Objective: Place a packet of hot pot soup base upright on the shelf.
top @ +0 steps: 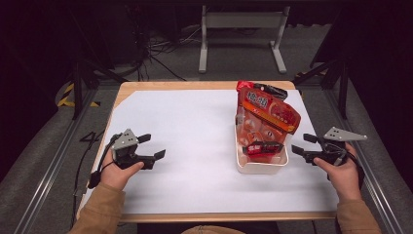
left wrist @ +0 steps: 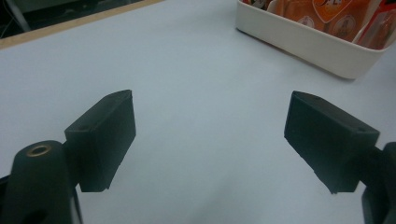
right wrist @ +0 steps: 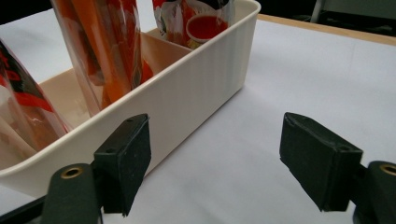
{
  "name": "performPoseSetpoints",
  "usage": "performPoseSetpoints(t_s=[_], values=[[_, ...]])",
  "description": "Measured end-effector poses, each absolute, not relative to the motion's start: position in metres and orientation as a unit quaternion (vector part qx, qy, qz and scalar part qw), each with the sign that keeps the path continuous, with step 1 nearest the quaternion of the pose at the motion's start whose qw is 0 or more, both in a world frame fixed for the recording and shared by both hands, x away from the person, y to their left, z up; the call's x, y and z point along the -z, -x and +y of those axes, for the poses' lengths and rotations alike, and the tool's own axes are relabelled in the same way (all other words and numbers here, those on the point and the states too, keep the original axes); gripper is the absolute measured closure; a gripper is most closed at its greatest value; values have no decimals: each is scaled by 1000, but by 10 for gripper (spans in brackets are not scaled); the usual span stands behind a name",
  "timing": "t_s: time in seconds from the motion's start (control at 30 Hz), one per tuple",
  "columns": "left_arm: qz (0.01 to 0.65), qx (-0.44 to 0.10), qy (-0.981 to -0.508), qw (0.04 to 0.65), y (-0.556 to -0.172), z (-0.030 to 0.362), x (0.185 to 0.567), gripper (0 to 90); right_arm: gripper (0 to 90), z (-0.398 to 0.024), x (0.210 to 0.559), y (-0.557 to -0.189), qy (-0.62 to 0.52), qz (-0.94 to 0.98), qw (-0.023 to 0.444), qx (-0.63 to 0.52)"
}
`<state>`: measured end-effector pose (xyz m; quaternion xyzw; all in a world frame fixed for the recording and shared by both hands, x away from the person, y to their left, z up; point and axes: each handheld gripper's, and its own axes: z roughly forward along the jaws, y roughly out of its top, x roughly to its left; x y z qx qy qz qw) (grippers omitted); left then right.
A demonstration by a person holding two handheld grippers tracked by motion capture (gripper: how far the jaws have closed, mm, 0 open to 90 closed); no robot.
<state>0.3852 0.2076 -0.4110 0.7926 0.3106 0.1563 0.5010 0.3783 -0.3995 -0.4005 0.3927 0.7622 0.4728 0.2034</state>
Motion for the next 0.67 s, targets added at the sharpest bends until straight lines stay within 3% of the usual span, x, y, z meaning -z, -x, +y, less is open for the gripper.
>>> performPoseSetpoints(t_s=[0.3, 0.47, 0.5, 0.53, 0.67], values=[[307, -144, -812, 475, -387, 205, 428, 189, 288, -401, 406, -380, -400, 762, 202, -469], [328, -132, -803, 480, -388, 208, 430, 183, 456, -402, 405, -380, -399, 770, 177, -465], [328, -132, -803, 480, -388, 208, 430, 184, 456, -402, 405, -380, -399, 770, 177, -465], [343, -107, -796, 487, -388, 212, 430, 196, 507, -402, 402, -379, -397, 774, 171, -462], [350, -98, -783, 505, -387, 218, 427, 215, 529, -403, 398, -378, -391, 775, 177, -463]])
